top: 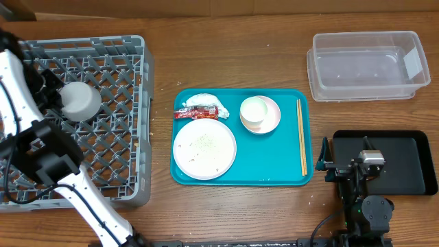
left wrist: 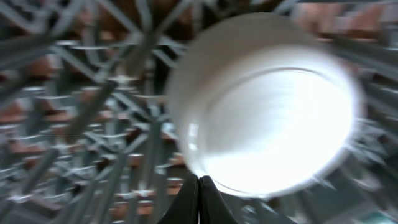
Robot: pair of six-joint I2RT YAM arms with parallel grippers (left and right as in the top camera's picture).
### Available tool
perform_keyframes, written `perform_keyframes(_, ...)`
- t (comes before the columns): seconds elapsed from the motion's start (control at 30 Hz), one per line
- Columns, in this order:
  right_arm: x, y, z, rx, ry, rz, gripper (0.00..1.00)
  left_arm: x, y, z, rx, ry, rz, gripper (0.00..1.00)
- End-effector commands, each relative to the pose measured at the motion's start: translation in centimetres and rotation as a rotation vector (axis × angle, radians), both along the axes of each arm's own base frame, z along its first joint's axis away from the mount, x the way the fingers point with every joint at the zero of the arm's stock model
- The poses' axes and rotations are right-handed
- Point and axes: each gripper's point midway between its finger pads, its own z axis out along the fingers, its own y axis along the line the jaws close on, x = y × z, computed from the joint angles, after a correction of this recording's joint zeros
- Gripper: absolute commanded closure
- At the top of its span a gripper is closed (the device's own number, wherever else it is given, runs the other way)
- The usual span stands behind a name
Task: Sort waste into correct bins and load items into the dishwasher
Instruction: 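Release the grey bowl upside down in the rack and raise the gripper, then move the left gripper to the white cup inside the pink bowl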
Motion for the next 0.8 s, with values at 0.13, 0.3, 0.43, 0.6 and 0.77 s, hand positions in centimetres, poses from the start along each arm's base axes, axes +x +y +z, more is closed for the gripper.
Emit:
perform_keyframes(0.13,0.0,0.0,-0.1,-0.005,-0.006,0.0,0.0,4.3,-9.5,15.1,-0.285,-0.57,-0.196,0.96)
perform_keyframes(0.3,0.0,0.0,-0.1,-0.005,-0.006,0.0,0.0,3.4,-16.6,18.4,-0.299,-0.594,-0.37,0.87)
perform_keyframes(0.43,0.0,0.0,-0.1,-0.005,-0.006,0.0,0.0,3.5,-24.8,18.5,-0.322,-0.604,-0.665,0.22)
perform_keyframes(0.6,0.0,0.0,-0.1,-0.005,-0.006,0.0,0.0,2.6,-33.8,15.7,-0.228,-0.488,-0.94,0.2)
perform_keyframes(0.77,0.0,0.0,-0.1,-0.005,-0.006,0.0,0.0,1.3,-40.5,12.5,-0.137,-0.39,-1.133,0.2)
